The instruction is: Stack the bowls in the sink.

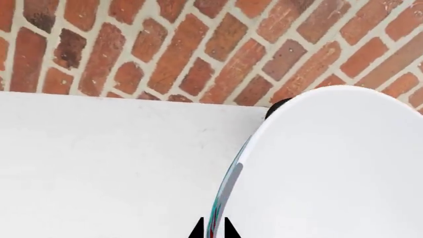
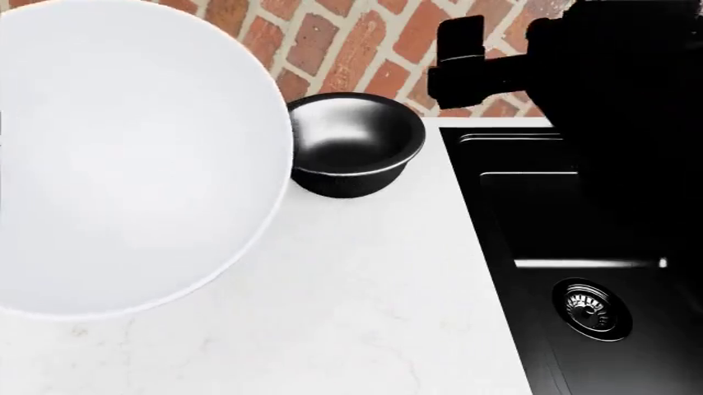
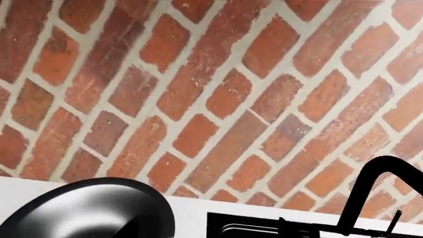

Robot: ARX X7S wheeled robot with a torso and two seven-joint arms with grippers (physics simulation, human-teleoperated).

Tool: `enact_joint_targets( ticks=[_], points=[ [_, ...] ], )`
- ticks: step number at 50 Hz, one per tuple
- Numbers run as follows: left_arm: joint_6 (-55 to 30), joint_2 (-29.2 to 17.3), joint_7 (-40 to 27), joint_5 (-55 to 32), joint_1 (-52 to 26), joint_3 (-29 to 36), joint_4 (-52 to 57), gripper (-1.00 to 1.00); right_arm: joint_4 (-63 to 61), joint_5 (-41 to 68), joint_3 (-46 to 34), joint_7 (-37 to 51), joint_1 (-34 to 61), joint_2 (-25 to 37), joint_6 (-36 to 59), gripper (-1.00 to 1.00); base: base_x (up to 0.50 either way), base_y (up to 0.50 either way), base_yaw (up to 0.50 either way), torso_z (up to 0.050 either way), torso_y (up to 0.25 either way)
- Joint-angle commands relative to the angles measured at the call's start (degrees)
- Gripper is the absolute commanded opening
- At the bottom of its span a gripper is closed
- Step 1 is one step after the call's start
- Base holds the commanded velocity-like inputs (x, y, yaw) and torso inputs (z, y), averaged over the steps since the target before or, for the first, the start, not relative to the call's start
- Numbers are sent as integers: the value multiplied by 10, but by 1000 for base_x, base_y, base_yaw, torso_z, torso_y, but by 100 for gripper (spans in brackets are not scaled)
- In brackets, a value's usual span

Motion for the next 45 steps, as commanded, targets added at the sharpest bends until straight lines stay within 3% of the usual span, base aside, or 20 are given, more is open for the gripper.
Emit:
enact_joint_targets(
  ticks=[1,27,45],
  points=[
    [-9,-23,-12,-5,-24,-6,-16,-100,175,42,-59,12,102,-102,17,100,0,0,0,0,0],
    [-8,-28,7,19,-15,0,-16,-100,392,-16,-56,-59,60,-176,-114,100,0,0,0,0,0],
    [-6,-34,18,23,-10,4,-10,-100,480,-88,-135,-104,49,-200,-90,100,0,0,0,0,0]
  ],
)
